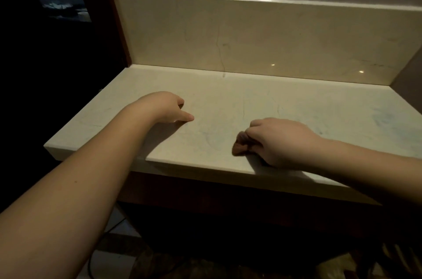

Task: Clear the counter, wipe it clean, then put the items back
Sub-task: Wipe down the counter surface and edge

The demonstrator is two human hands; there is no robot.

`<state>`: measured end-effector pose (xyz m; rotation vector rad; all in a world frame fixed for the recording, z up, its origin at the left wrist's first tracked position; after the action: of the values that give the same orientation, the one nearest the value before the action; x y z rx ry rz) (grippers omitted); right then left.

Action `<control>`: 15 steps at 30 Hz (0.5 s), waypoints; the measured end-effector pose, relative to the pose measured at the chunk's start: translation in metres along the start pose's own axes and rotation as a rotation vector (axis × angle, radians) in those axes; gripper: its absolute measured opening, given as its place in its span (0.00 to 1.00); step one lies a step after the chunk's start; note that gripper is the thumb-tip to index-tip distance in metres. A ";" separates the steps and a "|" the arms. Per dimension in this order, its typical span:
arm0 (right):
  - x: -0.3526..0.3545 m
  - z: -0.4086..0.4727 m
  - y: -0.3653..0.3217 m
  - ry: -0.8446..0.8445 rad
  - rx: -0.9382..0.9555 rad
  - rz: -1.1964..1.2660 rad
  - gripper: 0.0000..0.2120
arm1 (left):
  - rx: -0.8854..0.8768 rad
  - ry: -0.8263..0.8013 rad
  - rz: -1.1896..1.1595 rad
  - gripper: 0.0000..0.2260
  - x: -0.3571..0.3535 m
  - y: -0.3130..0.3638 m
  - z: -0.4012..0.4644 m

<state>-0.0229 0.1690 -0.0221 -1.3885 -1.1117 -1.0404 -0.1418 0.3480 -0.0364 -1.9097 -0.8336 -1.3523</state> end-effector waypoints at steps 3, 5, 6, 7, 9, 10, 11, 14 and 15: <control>0.009 0.032 0.020 0.027 -0.068 -0.034 0.11 | 0.004 0.039 -0.002 0.29 0.013 0.012 0.001; 0.018 0.060 0.041 0.067 -0.128 -0.049 0.12 | -0.009 0.082 -0.069 0.33 0.020 0.027 0.002; 0.022 0.075 0.053 0.082 -0.165 -0.049 0.12 | -0.015 0.099 -0.098 0.33 0.021 0.035 0.004; 0.025 0.089 0.065 0.095 -0.204 -0.053 0.12 | -0.021 0.103 -0.108 0.33 0.021 0.044 0.006; 0.032 0.114 0.083 0.114 -0.263 -0.072 0.12 | -0.029 0.084 -0.088 0.33 0.017 0.058 0.014; 0.034 0.124 0.090 0.116 -0.278 -0.075 0.12 | -0.026 0.067 -0.066 0.32 0.015 0.062 0.018; 0.034 0.132 0.094 0.111 -0.276 -0.074 0.12 | -0.014 0.047 -0.041 0.32 0.014 0.064 0.022; 0.031 0.129 0.088 0.095 -0.186 -0.067 0.12 | 0.012 -0.031 0.019 0.34 0.010 0.065 0.029; 0.030 0.119 0.082 0.082 -0.143 -0.066 0.13 | 0.008 -0.049 0.040 0.35 0.009 0.065 0.030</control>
<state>0.0662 0.2868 -0.0206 -1.4156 -1.0459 -1.2336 -0.0712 0.3349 -0.0444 -1.9497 -0.8184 -1.2812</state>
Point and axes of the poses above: each hand's wrist, its own z-axis towards the middle knuckle, its own x-axis out of the back of the hand, y = z × x, the point moved 9 cm from there along z, towards the middle knuckle, and after that the axes turned 14 degrees about z, right-handed, at the moved point
